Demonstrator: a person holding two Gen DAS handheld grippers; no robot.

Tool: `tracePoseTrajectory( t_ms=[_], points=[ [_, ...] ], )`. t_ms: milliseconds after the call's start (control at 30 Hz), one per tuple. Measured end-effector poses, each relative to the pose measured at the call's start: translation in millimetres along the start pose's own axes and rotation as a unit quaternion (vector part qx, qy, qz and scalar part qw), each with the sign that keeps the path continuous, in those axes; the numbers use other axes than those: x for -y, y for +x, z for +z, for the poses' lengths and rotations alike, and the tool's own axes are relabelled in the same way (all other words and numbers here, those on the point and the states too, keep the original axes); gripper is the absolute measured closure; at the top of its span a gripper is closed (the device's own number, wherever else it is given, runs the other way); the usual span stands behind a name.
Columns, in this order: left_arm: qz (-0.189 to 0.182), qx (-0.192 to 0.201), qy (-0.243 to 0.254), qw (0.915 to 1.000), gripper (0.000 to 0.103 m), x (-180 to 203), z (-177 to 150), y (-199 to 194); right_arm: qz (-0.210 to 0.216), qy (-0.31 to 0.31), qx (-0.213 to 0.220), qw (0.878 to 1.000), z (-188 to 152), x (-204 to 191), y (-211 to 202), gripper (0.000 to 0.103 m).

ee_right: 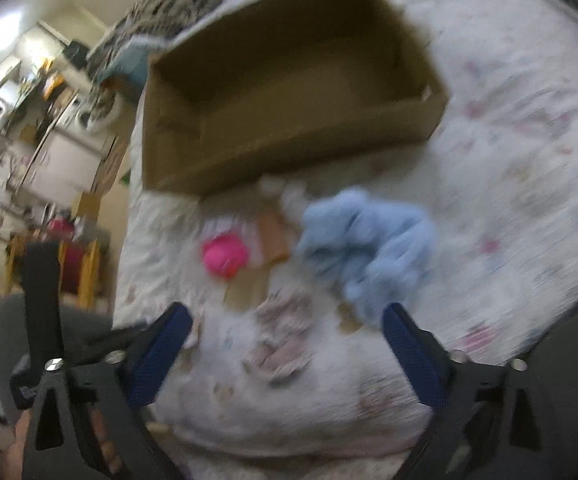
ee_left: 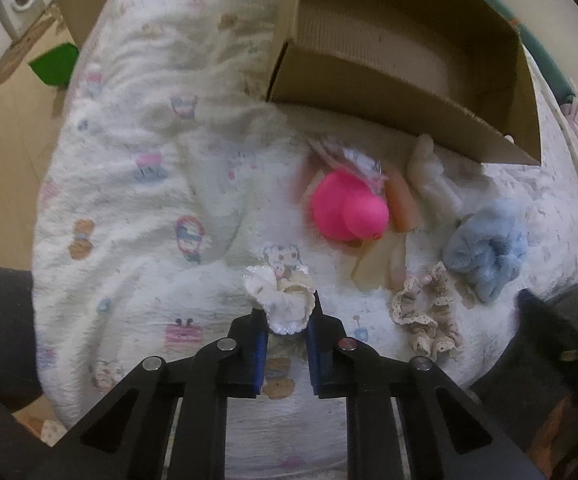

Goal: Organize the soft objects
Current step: 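Grasp the white lace scrunchie with the left tool while the right tool grasps the beige scrunchie, then carry both scrunchies over the box and open both tools to drop them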

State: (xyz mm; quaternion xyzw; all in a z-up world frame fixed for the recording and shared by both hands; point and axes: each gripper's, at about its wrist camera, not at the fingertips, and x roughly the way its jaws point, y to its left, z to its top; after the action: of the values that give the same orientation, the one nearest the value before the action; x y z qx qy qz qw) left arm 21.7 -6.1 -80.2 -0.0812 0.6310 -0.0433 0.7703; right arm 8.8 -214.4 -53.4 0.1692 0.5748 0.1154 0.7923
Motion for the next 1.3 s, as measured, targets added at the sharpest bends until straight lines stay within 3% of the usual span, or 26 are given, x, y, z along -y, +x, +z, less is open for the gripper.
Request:
tracePoseTrajectory(
  t_ms=[167,367,433,600,900,1300],
  points=[
    [0.019,0.025,0.005,0.9995,0.088,-0.6,1.2,-10.8,-0.043,-0.031,-0.051,0.997,-4.5,-14.6,30.6,0.016],
    [0.025,0.031,0.003,0.9992,0.088,-0.5,-2.1,-9.8,-0.083,-0.091,-0.092,0.988,-14.5,-40.9,63.3,0.044],
    [0.025,0.032,0.002,0.9992,0.088,-1.6,-1.1,-9.9,-0.092,-0.105,-0.095,0.986,-18.0,-48.0,68.2,0.063],
    [0.026,0.04,0.006,0.9989,0.088,0.0,-1.5,-12.5,-0.083,-0.107,-0.097,0.986,-20.1,-52.1,71.6,0.087],
    [0.025,0.079,0.028,0.9962,0.088,8.1,-1.4,-44.7,-0.039,-0.091,-0.043,0.994,-5.9,-47.7,29.1,0.09],
    [0.03,0.149,0.077,0.9854,0.088,34.9,43.9,-89.0,0.0,-0.059,0.106,0.993,50.7,-29.9,-52.4,0.09]
  ],
)
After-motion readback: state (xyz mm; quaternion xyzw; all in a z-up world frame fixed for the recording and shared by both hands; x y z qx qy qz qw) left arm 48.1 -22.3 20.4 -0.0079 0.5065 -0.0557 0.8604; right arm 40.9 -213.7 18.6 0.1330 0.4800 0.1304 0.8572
